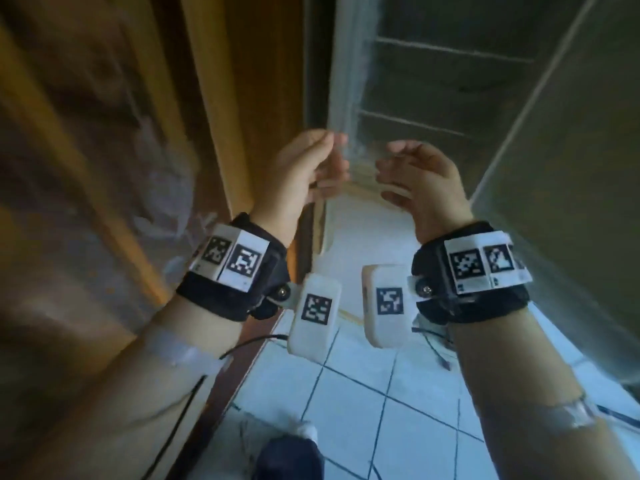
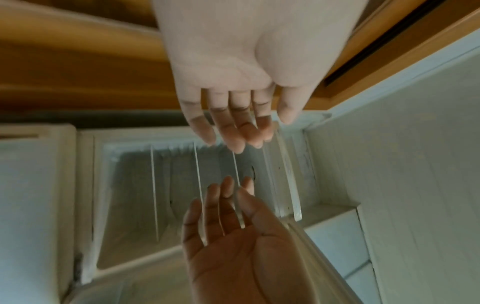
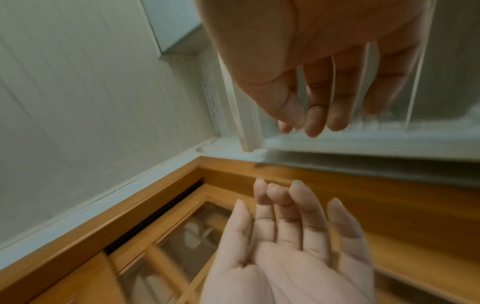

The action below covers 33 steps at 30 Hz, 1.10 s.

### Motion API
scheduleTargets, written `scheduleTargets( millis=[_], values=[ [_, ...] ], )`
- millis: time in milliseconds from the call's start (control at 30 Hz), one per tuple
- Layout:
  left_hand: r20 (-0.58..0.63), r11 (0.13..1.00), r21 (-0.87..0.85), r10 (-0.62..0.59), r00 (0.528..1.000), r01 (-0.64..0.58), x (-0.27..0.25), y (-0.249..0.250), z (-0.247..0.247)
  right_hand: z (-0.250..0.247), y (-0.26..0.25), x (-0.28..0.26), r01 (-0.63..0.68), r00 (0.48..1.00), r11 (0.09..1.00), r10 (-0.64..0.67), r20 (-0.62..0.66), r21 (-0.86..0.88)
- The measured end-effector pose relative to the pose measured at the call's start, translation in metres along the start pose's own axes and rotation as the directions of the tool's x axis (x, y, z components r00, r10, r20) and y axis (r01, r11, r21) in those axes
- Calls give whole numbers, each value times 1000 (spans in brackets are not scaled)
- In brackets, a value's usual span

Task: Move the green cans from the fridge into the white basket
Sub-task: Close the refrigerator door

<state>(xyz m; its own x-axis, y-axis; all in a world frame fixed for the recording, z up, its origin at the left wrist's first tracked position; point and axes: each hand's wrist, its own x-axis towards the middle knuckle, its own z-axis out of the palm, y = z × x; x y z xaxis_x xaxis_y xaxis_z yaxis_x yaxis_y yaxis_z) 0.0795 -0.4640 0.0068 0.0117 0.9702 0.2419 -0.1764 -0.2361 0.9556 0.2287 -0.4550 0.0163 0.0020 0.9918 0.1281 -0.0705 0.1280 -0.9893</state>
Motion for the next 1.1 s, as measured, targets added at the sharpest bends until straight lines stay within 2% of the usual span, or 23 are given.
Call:
scheduleTargets(
  millis=[100, 233, 367, 500, 567, 667, 733, 767, 900, 933, 1000, 1033, 1067, 1100],
  values=[
    [119, 999, -27, 33, 992, -30, 58, -26, 42, -45, 7, 38, 37, 983, 998, -43, -176, -41],
    [299, 998, -66, 10, 954, 10, 119, -45, 109, -107, 5, 64, 75, 910, 995, -97, -403, -70],
    [523, 999, -41, 3, 852, 21, 142, -56, 187, -170, -7, 55, 94, 806, 981, -173, -565, -167],
    [625, 996, -61, 94, 775, -72, 130, -54, 253, -226, -19, 25, 160, 706, 956, -284, -649, -245],
    [646, 984, -127, 179, 742, -127, 113, -47, 283, -250, -24, 3, 207, 710, 942, -330, -622, -264],
    [645, 949, -178, 312, 697, -260, 83, -37, 328, -279, -36, -39, 303, 780, 911, -405, -476, -279],
    [623, 931, -173, 356, 696, -321, 59, -33, 359, -301, -49, -70, 367, 791, 884, -460, -402, -291],
    [608, 926, -168, 368, 703, -339, 47, -33, 374, -314, -58, -86, 401, 775, 867, -494, -393, -297],
    [552, 926, -53, 339, 762, -374, 12, -41, 423, -375, -78, -129, 476, 629, 818, -573, -525, -323],
    [530, 912, 10, 343, 775, -410, 8, -45, 431, -391, -76, -133, 467, 584, 820, -567, -581, -331],
    [487, 831, 165, 401, 776, -532, 4, -54, 439, -419, -65, -134, 414, 504, 846, -522, -688, -338],
    [476, 786, 224, 428, 769, -576, 2, -55, 440, -429, -56, -133, 365, 492, 873, -476, -729, -324],
    [465, 761, 260, 441, 767, -595, 0, -55, 441, -436, -48, -132, 297, 507, 908, -412, -757, -295],
    [450, 755, 273, 447, 773, -595, -2, -54, 442, -439, -41, -131, 223, 549, 941, -338, -764, -255]
  ],
)
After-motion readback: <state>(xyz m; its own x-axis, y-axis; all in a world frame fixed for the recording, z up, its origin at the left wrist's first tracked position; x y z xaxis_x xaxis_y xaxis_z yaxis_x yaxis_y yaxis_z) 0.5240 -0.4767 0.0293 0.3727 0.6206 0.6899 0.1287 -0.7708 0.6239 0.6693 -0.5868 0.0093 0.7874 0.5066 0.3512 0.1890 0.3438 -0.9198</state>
